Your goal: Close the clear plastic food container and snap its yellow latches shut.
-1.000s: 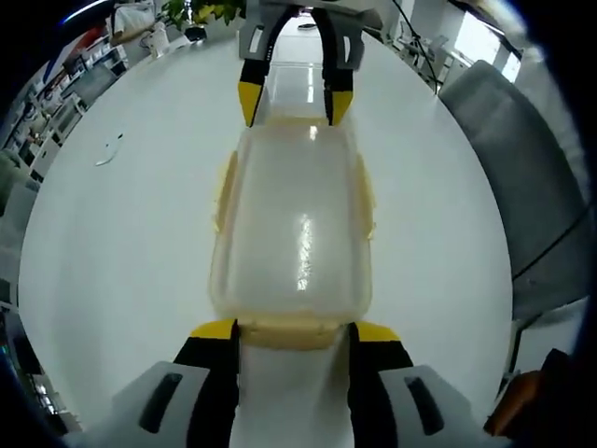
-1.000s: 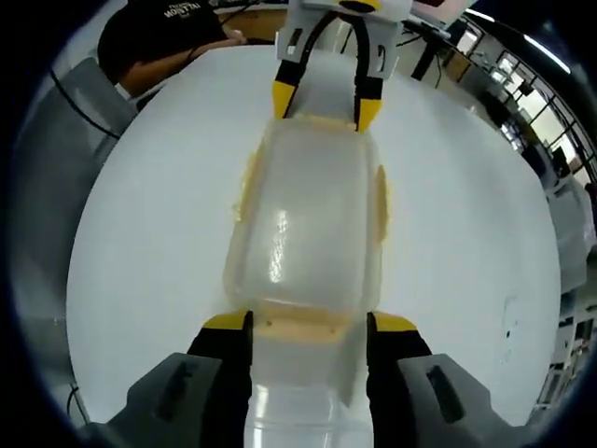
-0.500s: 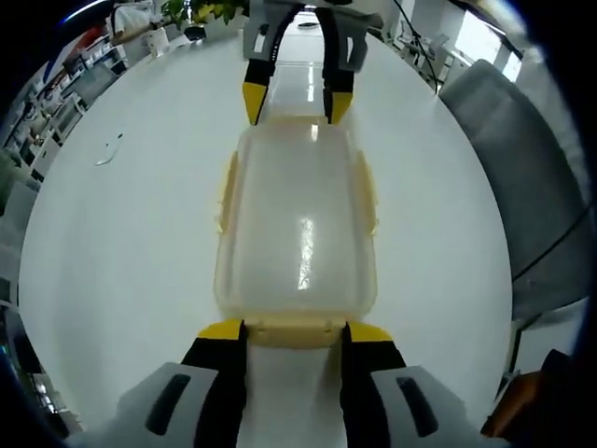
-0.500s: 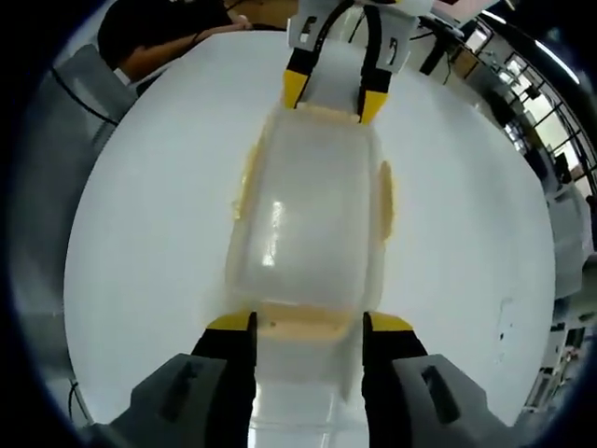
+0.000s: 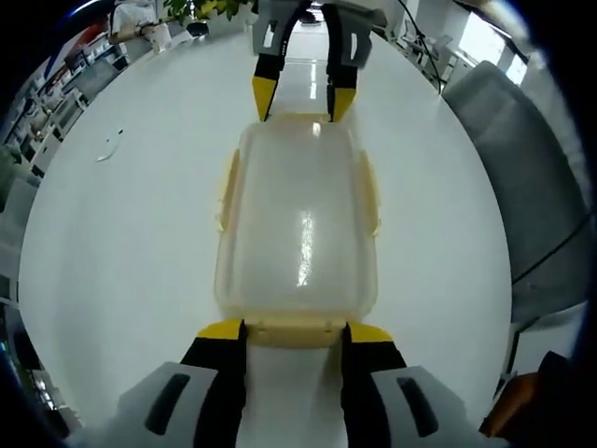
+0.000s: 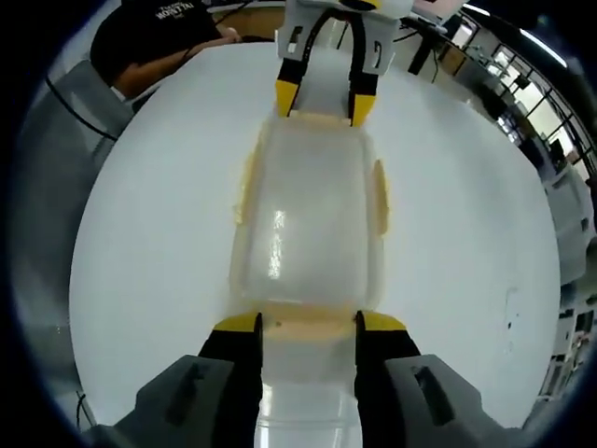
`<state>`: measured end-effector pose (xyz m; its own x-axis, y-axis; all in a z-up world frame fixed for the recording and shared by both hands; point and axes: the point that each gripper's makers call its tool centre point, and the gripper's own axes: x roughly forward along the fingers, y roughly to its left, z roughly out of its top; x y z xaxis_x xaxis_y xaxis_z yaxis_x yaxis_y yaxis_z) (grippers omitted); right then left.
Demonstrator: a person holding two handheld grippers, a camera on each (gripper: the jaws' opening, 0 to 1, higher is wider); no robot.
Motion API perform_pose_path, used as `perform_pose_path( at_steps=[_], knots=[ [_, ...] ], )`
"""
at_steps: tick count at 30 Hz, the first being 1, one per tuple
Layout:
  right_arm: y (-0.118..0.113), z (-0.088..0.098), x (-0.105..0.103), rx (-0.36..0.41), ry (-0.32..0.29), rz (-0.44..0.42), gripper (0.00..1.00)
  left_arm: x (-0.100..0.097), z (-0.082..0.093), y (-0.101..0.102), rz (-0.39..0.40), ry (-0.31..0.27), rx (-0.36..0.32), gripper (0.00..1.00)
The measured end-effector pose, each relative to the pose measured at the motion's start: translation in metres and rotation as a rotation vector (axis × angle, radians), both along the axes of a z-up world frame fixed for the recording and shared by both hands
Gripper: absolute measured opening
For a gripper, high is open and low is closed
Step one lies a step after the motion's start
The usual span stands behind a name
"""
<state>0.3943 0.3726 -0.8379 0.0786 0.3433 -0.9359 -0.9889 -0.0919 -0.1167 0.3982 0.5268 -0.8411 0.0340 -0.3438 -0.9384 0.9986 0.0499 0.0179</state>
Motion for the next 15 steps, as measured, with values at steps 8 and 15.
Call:
perform_pose_path(
  at_steps=[8, 15],
  knots=[
    [0.0008, -0.0012, 0.0001, -0.008, -0.01, -0.01, 0.34, 0.0005, -0.001, 0.0004, 0.012, 0.005, -0.008, 0.35],
    [0.002, -0.0026, 0.0044, -0.004, -0.016, -0.014, 0.34, 0.0004, -0.0024, 0.0001, 0.017, 0.004, 0.024, 0.34]
  ],
)
